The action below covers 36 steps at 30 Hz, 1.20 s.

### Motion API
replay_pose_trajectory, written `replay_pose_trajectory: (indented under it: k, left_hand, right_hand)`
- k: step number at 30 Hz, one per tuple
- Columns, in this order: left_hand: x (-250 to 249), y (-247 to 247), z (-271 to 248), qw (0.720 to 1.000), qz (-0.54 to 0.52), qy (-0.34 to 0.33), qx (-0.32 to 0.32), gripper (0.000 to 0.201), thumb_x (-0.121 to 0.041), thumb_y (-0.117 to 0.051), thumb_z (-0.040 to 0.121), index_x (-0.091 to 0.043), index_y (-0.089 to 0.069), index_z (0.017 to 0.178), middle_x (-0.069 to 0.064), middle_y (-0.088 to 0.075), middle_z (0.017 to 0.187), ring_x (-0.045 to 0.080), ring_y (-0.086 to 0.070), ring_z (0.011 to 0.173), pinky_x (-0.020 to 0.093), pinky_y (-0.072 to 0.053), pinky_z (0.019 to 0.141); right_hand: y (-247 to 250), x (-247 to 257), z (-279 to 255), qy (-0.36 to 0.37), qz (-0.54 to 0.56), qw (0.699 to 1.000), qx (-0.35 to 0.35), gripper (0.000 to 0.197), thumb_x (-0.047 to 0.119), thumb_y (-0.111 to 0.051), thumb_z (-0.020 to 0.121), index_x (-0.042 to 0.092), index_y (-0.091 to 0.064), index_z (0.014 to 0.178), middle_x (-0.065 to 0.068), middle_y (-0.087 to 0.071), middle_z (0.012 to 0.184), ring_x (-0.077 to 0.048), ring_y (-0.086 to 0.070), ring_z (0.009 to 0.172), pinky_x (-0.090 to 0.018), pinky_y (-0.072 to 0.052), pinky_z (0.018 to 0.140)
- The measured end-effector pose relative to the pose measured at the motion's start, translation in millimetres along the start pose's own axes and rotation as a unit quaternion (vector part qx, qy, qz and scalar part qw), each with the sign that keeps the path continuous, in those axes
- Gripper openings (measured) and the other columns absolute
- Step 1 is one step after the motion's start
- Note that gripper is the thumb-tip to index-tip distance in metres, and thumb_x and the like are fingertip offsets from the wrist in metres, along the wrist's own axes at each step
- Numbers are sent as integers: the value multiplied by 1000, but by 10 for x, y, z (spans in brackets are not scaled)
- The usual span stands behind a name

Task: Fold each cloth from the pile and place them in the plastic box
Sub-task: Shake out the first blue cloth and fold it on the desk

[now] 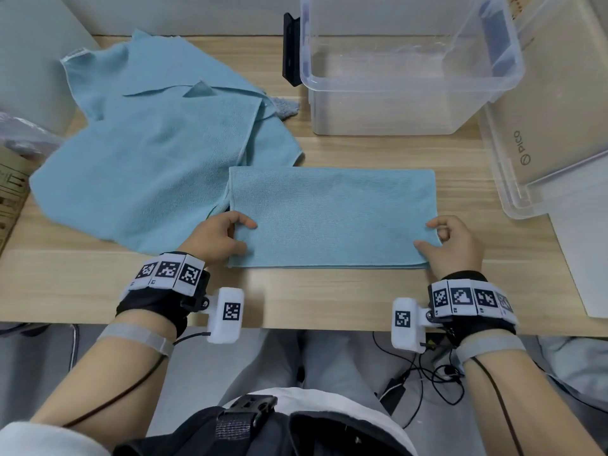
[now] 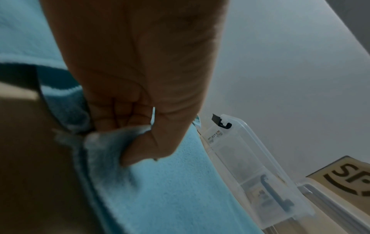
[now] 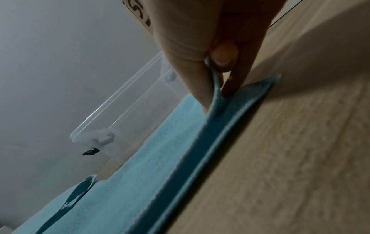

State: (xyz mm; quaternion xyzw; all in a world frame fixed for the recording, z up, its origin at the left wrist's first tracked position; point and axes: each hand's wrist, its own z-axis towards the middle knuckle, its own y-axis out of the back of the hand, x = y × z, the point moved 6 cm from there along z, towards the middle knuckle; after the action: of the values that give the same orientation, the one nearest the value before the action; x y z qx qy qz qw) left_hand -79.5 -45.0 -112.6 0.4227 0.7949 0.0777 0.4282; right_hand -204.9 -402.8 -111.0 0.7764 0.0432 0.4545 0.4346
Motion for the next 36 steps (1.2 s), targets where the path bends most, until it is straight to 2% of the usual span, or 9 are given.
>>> replay_pose_trajectory:
  k: [7,15,18,21,23,25,28,31,36]
  left_hand:
    - [-45,26,11,998,62,-17,-28,35,3,-63,72,-24,-60,94,0,-38,59,17,-41,53,10,-38,40]
    - [-133,59,14,989,138,-26,-42,31,2,-63,68,-22,-58,87,0,-45,57,17,-47,53,13,-38,44]
    - [-209,131,-8,981,185,-17,-50,30,-5,-69,64,-28,-59,79,-3,-47,58,19,-49,58,24,-37,52]
    - [-502,224,-19,973,171,-104,-118,33,-9,-75,63,-35,-59,75,-9,-44,63,6,-44,59,27,-33,59]
    - [-777,76,13,967,112,-217,-72,38,-2,-74,65,-33,-61,82,-10,-47,74,-1,-47,68,19,-36,69]
    - [-944,-197,107,959,100,-266,13,40,-10,-75,67,-19,-64,104,-6,-57,103,-6,-50,99,13,-35,94]
    - [-864,-525,291,950,225,-207,62,83,-35,-76,69,-22,-34,140,-1,-21,154,18,-10,145,42,-5,116]
    - [-657,-606,357,923,346,-160,58,108,-47,-74,67,-33,-1,146,-10,17,155,14,22,141,45,14,112]
    - [-492,-565,413,921,351,-164,48,120,-67,-68,59,-40,17,140,-15,37,141,10,38,130,46,20,109]
  right_hand:
    - [7,-17,19,6,-24,1000,9,27,4,-73,70,13,-60,92,8,-39,61,-19,-43,67,-6,-35,54]
    - [55,51,105,-3,-112,991,77,43,11,-79,66,12,-60,105,-4,-54,82,-23,-52,79,-29,-41,74]
    - [154,162,168,-20,-184,977,103,46,10,-78,66,17,-61,109,-12,-50,116,-29,-57,97,-34,-45,89]
    - [161,512,210,34,-158,984,70,40,10,-71,70,21,-61,107,-10,-47,121,-29,-55,105,-33,-41,94]
    - [-85,826,206,97,-92,986,104,37,12,-67,75,19,-60,111,-10,-47,124,-26,-49,115,-30,-35,99]
    - [-503,1104,148,155,-70,968,186,47,15,-66,78,18,-54,123,-10,-42,134,-25,-39,128,-28,-27,105]
    - [-1041,1154,8,160,-158,929,294,85,31,-71,73,32,-23,144,1,-3,158,-20,0,146,-40,0,117]
    - [-1210,927,-40,151,-261,892,337,121,52,-76,59,43,11,142,8,35,149,-18,33,138,-52,21,107]
    - [-978,687,174,92,-296,895,321,140,61,-79,45,45,25,137,6,46,142,-22,42,132,-58,24,102]
